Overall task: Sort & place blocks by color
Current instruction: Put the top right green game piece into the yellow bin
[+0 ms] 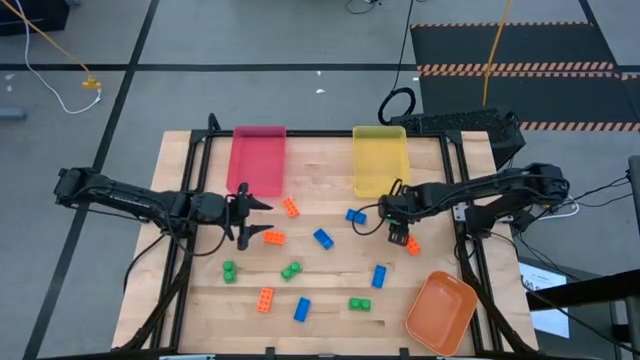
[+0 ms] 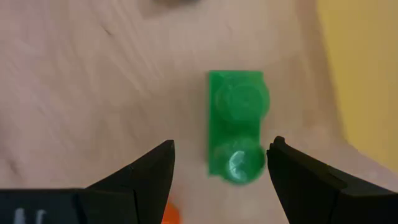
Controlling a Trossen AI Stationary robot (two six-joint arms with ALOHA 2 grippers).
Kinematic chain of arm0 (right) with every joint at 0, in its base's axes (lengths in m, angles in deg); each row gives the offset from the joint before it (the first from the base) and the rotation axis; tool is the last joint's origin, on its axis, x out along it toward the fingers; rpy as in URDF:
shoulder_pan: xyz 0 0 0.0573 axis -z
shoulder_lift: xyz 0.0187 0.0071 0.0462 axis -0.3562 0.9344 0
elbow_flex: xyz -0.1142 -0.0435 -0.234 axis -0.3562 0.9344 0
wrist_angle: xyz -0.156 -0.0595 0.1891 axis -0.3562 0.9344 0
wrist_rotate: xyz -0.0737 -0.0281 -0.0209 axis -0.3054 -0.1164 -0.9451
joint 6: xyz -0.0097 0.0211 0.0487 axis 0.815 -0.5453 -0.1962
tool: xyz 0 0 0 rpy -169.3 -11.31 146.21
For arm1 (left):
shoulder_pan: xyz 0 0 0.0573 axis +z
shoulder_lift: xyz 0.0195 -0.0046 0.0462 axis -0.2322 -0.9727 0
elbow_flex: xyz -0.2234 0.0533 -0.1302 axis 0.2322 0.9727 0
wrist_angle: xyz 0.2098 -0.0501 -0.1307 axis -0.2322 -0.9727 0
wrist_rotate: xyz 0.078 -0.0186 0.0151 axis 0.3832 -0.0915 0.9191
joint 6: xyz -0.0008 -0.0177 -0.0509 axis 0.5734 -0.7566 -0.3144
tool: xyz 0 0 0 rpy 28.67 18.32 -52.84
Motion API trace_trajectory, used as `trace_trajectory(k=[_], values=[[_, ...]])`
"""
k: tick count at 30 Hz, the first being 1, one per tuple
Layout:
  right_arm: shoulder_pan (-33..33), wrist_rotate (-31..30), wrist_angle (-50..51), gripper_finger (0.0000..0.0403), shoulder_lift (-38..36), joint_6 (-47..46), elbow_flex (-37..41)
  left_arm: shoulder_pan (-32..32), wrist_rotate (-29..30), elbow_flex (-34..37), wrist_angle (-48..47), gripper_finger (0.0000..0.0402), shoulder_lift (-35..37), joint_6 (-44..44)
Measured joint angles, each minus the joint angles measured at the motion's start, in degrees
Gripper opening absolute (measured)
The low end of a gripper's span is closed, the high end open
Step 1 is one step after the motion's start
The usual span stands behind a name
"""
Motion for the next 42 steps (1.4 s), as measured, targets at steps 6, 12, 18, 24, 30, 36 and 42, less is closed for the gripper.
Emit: trace_trajectory(k=[6,12,18,24,30,36,42], values=[[1.84,1.17,-6.03,0.0242,1.9,0.61,4.57,-0.01,0.02,0.02,-0.19,0.0255,-0.07,0.06],[1.83,0.49,-10.0,0.0242,2.59,-0.09,6.64,0.0,0.04,0.02,-0.17,0.0255,-0.04,0.06],[1.7,-0.99,-11.86,0.021,2.57,1.04,6.74,0.04,0.04,0.02,-0.19,0.0255,-0.07,0.0],[0.4,-0.51,-12.34,0.0117,2.42,2.55,6.74,0.04,0.04,0.02,-0.18,0.0255,-0.07,-0.16],[-1.14,0.22,-12.6,0.0115,1.71,2.58,6.74,0.04,0.07,0.02,-0.17,0.0255,-0.07,-0.13],[-2.3,1.82,-13.6,0.0115,-2.8,4.33,3.23,0.04,0.09,0.02,-0.17,0.0255,-0.07,-0.13],[-2.24,-3.08,-15.37,0.0115,-8.26,12.41,-4.37,0.04,0.11,0.02,-0.14,0.0255,-0.09,-0.4]])
